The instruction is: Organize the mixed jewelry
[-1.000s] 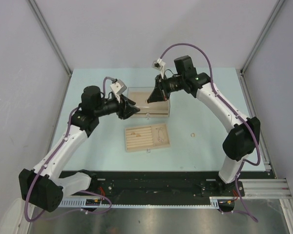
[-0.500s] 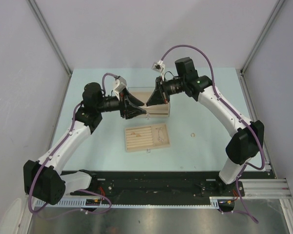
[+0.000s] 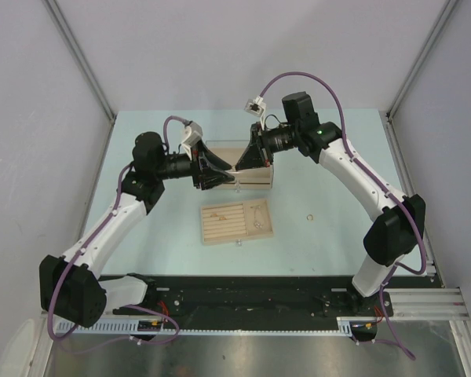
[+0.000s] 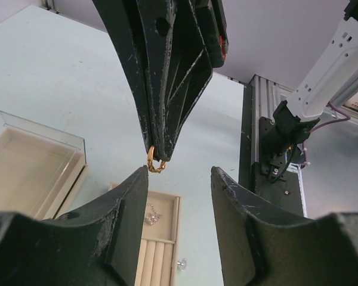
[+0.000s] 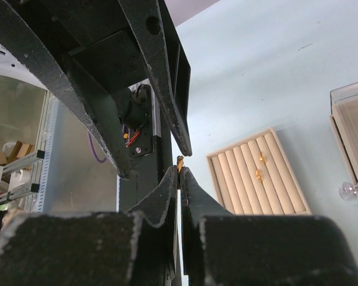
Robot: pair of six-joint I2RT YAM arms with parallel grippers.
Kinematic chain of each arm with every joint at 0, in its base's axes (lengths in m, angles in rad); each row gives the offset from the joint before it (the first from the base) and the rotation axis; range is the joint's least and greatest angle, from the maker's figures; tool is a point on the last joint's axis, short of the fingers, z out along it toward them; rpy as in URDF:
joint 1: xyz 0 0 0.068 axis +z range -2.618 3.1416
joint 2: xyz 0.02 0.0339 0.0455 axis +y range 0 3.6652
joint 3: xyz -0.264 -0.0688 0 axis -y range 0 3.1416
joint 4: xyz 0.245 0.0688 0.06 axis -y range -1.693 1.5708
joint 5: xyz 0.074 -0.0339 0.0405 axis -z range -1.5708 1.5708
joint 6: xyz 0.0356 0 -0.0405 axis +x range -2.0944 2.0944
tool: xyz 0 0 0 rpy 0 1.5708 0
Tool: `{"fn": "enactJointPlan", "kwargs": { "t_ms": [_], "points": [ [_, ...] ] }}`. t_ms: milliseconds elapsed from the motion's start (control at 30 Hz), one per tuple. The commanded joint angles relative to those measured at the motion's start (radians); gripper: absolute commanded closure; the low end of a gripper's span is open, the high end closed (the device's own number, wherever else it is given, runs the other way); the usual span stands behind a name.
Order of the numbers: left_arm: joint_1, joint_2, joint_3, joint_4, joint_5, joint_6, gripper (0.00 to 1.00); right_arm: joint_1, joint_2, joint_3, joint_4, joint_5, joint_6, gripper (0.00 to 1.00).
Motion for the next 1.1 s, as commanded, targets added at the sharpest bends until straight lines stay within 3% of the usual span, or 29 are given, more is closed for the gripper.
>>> {"fn": "enactJointPlan", "kwargs": {
  "t_ms": [0, 433, 633, 1067],
  "points": [
    [0.013, 0.007, 0.001, 0.033, 0.007, -0.031, 0.49, 0.004, -0.048, 0.001, 0.034, -0.022, 0.01, 1.0],
    [0.013, 0.026, 0.009, 0.064, 0.011, -0.074, 0.54, 0.018, -0.045, 0.004, 0.041, -0.028, 0.01, 1.0],
    [0.013, 0.029, 0.007, 0.066, 0.021, -0.078, 0.71, 0.02, -0.043, 0.004, 0.04, -0.025, 0.01, 1.0],
    [0.013, 0.03, 0.004, 0.07, 0.033, -0.084, 0.96, 0.023, -0.043, -0.002, 0.035, -0.021, 0.01, 1.0]
  ]
}}
